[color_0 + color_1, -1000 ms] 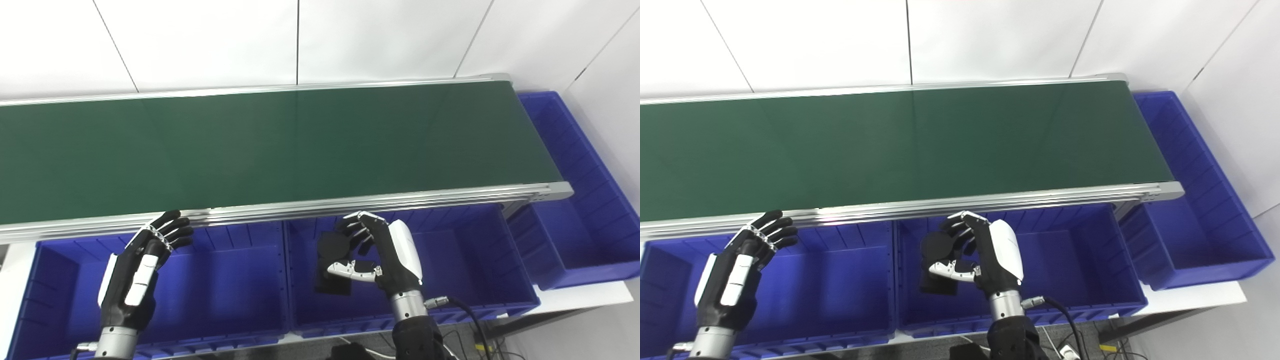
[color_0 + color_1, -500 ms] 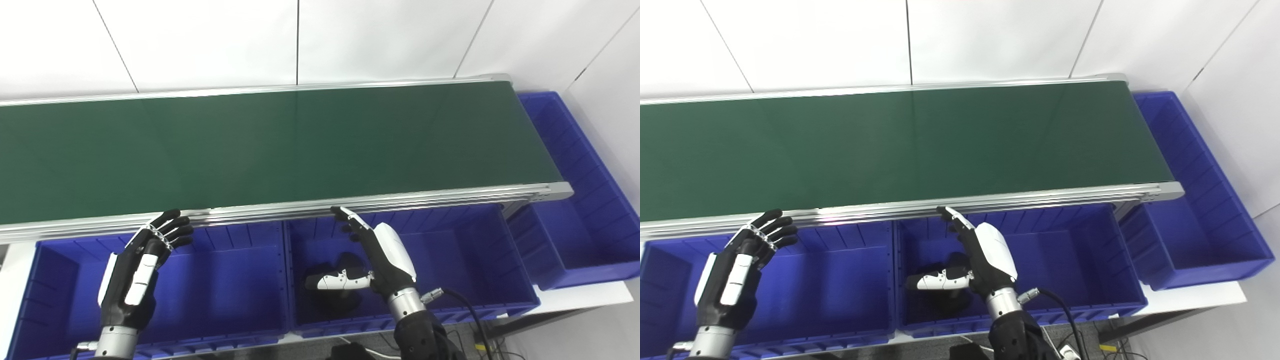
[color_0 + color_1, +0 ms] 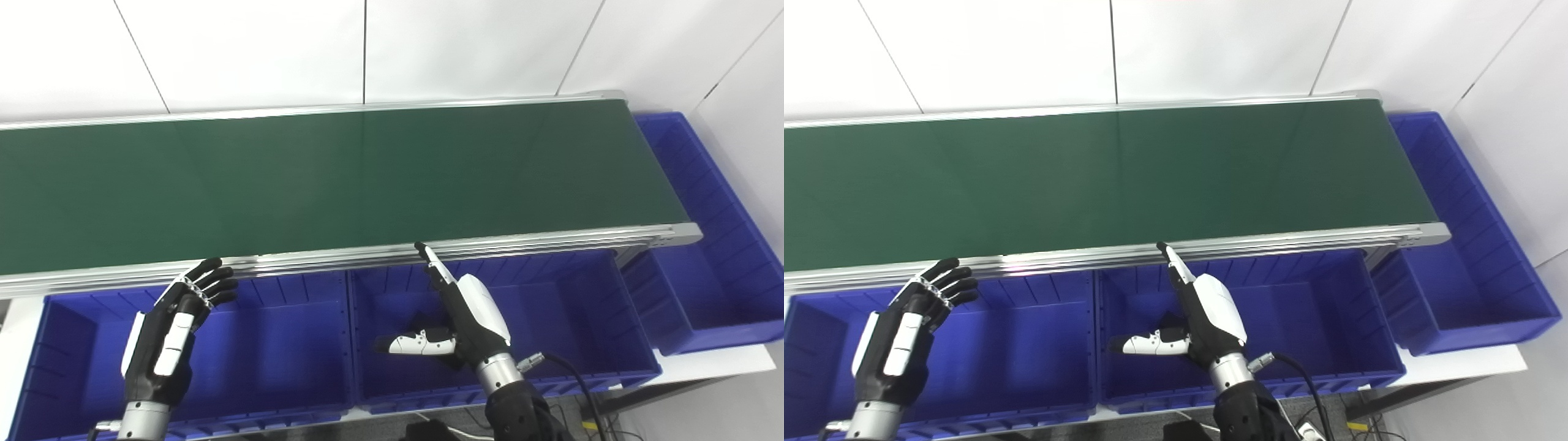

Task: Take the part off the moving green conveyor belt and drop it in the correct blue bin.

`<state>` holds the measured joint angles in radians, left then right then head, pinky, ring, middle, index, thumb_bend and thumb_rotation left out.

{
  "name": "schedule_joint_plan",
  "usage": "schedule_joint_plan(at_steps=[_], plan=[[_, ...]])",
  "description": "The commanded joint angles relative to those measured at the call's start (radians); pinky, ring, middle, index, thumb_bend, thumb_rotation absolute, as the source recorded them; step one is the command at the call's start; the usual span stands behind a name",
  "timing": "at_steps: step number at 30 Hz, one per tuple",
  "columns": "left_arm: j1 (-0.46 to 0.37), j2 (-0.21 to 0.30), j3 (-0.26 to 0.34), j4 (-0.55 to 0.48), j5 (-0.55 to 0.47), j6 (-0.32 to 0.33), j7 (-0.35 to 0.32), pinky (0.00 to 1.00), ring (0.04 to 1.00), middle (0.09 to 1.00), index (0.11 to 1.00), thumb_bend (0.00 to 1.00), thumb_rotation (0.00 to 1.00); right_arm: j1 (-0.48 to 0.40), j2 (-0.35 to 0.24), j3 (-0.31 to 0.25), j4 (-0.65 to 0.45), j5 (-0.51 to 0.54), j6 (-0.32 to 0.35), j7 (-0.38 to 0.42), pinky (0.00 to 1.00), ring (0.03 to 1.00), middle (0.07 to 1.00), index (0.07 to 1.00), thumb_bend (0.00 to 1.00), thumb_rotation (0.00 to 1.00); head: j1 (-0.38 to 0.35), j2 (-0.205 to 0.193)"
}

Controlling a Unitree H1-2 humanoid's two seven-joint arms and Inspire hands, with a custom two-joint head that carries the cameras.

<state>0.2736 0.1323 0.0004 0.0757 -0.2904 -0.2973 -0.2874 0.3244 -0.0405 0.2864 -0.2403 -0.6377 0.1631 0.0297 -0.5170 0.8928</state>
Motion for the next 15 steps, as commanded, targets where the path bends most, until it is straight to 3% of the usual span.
schedule_joint_plan(at_steps=[1,8,15], plan=[[-0.002,-0.002,-0.001,-0.022,0.006,-0.033,-0.009,0.69,0.708,0.738,0.761,0.63,0.70,0.004,0.013,0.006,-0.056,0.024,-0.044,-0.024,0.79,0.879,0.934,0.969,0.99,0.53,0.010,-0.007],[0.001,-0.015,-0.011,0.000,0.014,-0.057,-0.013,0.68,0.704,0.735,0.757,0.65,0.70,0.024,0.039,0.022,-0.090,0.156,-0.112,-0.035,0.79,0.845,0.884,0.924,0.84,0.58,0.060,-0.040],[0.002,-0.025,-0.040,0.043,0.046,-0.121,-0.023,0.68,0.710,0.742,0.760,0.69,0.71,0.035,0.065,0.039,-0.073,0.281,-0.253,-0.058,0.72,0.791,0.838,0.883,0.77,0.61,0.157,-0.102]])
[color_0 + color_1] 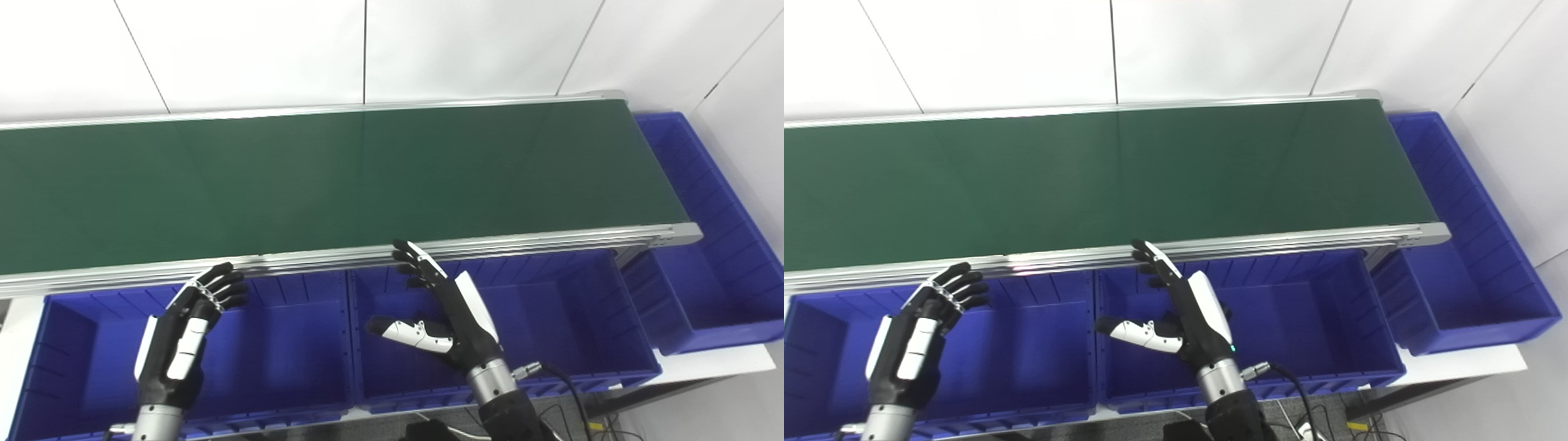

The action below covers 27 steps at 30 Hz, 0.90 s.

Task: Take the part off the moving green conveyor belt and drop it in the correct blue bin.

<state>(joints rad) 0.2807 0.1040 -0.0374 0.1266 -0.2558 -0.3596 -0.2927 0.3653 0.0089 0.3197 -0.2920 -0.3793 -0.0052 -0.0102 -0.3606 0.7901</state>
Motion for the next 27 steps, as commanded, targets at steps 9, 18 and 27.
schedule_joint_plan(at_steps=[9,18,27], plan=[[0.004,-0.012,-0.029,0.014,0.116,-0.109,0.001,0.67,0.711,0.757,0.781,0.69,0.73,-0.024,0.012,-0.010,0.111,0.091,-0.187,-0.029,0.70,0.778,0.825,0.869,0.71,0.61,0.091,-0.057],[0.029,-0.041,-0.042,0.008,0.189,-0.110,0.016,0.67,0.723,0.778,0.810,0.68,0.73,-0.039,-0.011,-0.043,0.227,0.147,-0.280,-0.022,0.70,0.771,0.818,0.858,0.69,0.62,0.175,-0.106],[0.045,-0.070,-0.066,0.011,0.224,-0.110,0.027,0.70,0.754,0.801,0.830,0.72,0.72,-0.013,-0.038,-0.072,0.276,0.180,-0.358,-0.026,0.68,0.751,0.799,0.844,0.67,0.63,0.245,-0.134]])
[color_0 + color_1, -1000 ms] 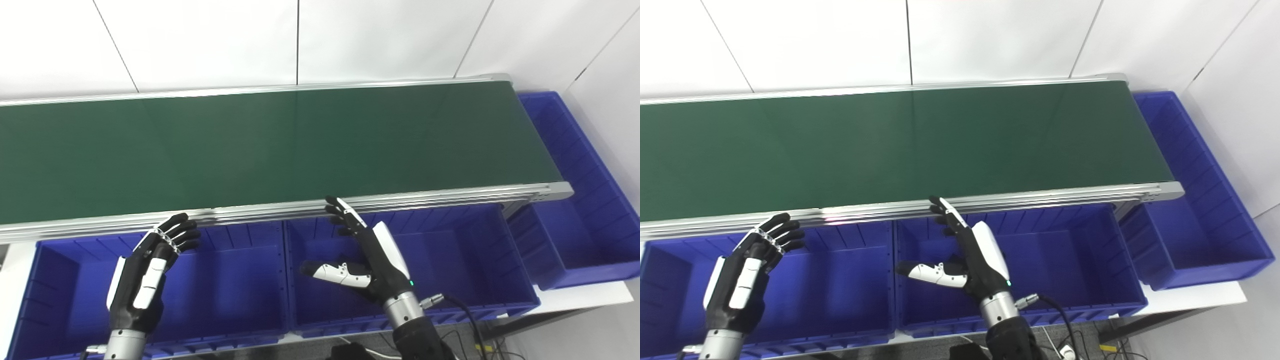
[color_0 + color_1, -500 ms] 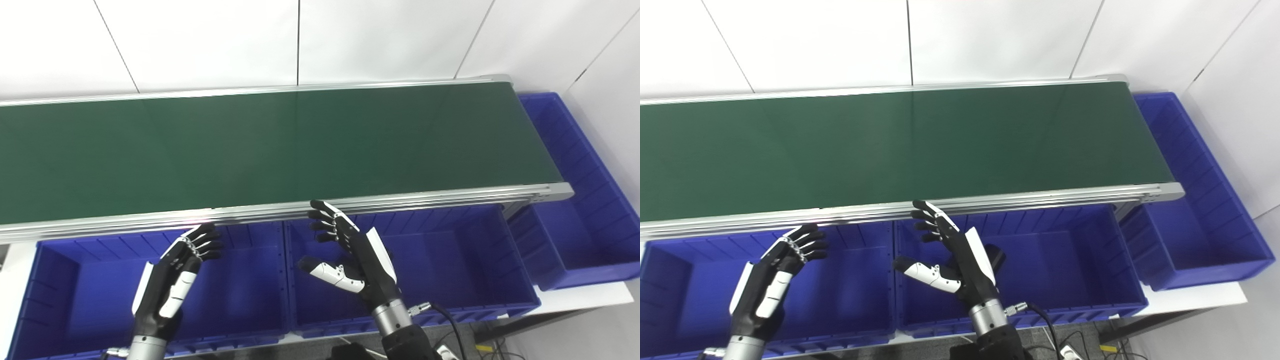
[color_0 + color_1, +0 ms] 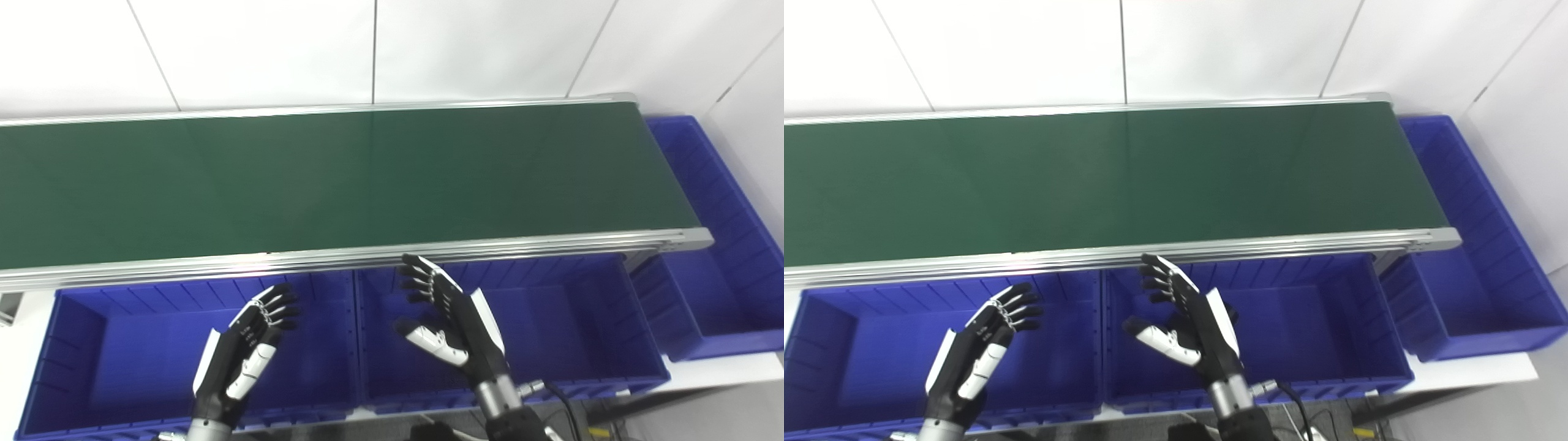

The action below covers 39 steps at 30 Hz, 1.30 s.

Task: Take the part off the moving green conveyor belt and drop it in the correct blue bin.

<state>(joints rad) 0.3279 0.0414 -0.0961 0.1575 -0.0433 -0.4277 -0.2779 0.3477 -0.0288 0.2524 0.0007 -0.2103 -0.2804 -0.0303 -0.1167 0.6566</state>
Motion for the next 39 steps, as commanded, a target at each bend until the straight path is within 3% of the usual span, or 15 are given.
schedule_joint_plan(at_steps=[1,10,15,20,39], plan=[[-0.001,-0.010,-0.009,-0.019,0.015,-0.042,0.014,0.70,0.761,0.806,0.832,0.72,0.72,0.007,-0.002,-0.009,-0.013,0.016,-0.093,-0.006,0.68,0.753,0.796,0.841,0.66,0.64,0.008,-0.003],[0.004,-0.018,-0.037,-0.010,0.051,-0.042,0.058,0.71,0.771,0.809,0.824,0.71,0.70,0.008,-0.013,-0.030,0.012,0.033,-0.148,0.001,0.67,0.739,0.782,0.825,0.64,0.64,0.098,-0.021],[0.007,-0.019,-0.049,-0.011,0.062,-0.042,0.086,0.70,0.764,0.802,0.816,0.71,0.70,0.005,-0.013,-0.033,0.021,0.039,-0.168,0.003,0.67,0.738,0.781,0.825,0.61,0.61,0.113,-0.021],[0.009,-0.016,-0.057,-0.015,0.056,-0.042,0.093,0.71,0.771,0.807,0.821,0.75,0.72,0.007,-0.012,-0.033,0.014,0.033,-0.163,0.003,0.67,0.742,0.779,0.824,0.61,0.63,0.105,-0.014],[0.014,0.003,-0.061,-0.045,0.037,-0.041,0.075,0.73,0.777,0.810,0.829,0.68,0.75,0.022,-0.004,-0.012,-0.072,0.000,-0.083,0.028,0.68,0.763,0.810,0.846,0.64,0.60,0.023,0.050]])
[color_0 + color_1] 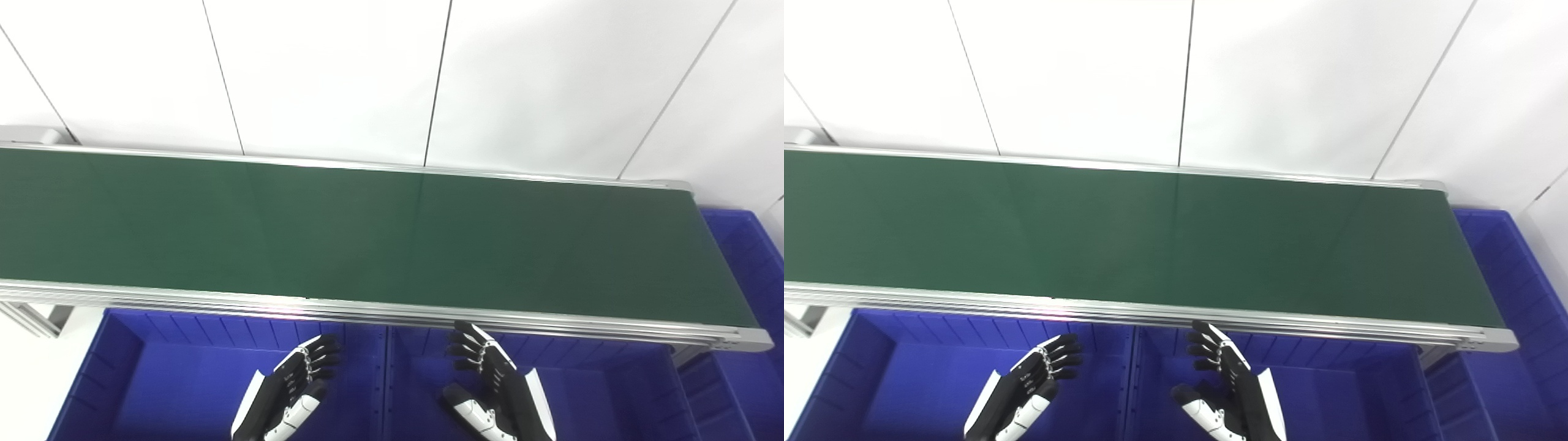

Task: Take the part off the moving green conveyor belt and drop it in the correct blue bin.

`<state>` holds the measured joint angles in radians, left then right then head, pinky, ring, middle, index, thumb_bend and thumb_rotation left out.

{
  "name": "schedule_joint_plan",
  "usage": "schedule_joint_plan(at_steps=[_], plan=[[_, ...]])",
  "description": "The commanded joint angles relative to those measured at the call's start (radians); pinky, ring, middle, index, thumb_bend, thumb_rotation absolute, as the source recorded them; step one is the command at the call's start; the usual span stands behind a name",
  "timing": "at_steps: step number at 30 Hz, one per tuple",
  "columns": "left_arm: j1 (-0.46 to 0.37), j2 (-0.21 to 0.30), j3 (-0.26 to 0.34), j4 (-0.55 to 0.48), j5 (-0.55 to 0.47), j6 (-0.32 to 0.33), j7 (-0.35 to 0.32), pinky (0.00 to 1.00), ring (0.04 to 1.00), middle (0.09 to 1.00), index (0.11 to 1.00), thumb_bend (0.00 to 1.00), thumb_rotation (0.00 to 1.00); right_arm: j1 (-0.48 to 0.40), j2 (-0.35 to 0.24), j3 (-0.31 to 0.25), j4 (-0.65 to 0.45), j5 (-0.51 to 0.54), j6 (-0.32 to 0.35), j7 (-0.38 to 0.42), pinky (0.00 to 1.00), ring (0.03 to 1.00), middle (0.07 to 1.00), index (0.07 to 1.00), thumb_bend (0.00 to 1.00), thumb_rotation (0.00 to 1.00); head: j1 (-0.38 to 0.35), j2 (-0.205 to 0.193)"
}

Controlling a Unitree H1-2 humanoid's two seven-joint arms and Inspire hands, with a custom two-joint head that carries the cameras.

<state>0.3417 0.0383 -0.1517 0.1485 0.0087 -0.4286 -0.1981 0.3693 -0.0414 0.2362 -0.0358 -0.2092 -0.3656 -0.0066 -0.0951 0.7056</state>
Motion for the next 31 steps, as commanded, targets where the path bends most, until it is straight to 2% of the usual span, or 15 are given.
schedule_joint_plan(at_steps=[1,7,22,31], plan=[[0.000,0.007,-0.006,-0.036,-0.016,-0.040,-0.005,0.73,0.777,0.810,0.829,0.68,0.75,0.001,0.009,0.004,-0.037,-0.002,0.004,0.006,0.68,0.764,0.812,0.847,0.64,0.60,0.001,0.001],[0.001,0.008,-0.001,-0.040,-0.032,-0.040,-0.009,0.73,0.776,0.808,0.828,0.73,0.77,0.004,0.010,0.009,-0.051,-0.011,0.012,0.009,0.68,0.768,0.815,0.857,0.65,0.62,-0.004,0.010],[-0.007,0.002,0.030,-0.048,-0.077,-0.040,-0.005,0.74,0.782,0.812,0.837,0.71,0.76,0.010,-0.002,0.016,-0.071,0.011,0.034,0.047,0.71,0.781,0.823,0.859,0.67,0.60,-0.023,0.041],[-0.017,0.002,0.035,-0.049,-0.076,-0.038,-0.004,0.74,0.799,0.840,0.872,0.73,0.78,-0.002,-0.008,0.006,-0.071,0.021,0.054,0.058,0.69,0.758,0.809,0.860,0.67,0.64,-0.016,0.063]])
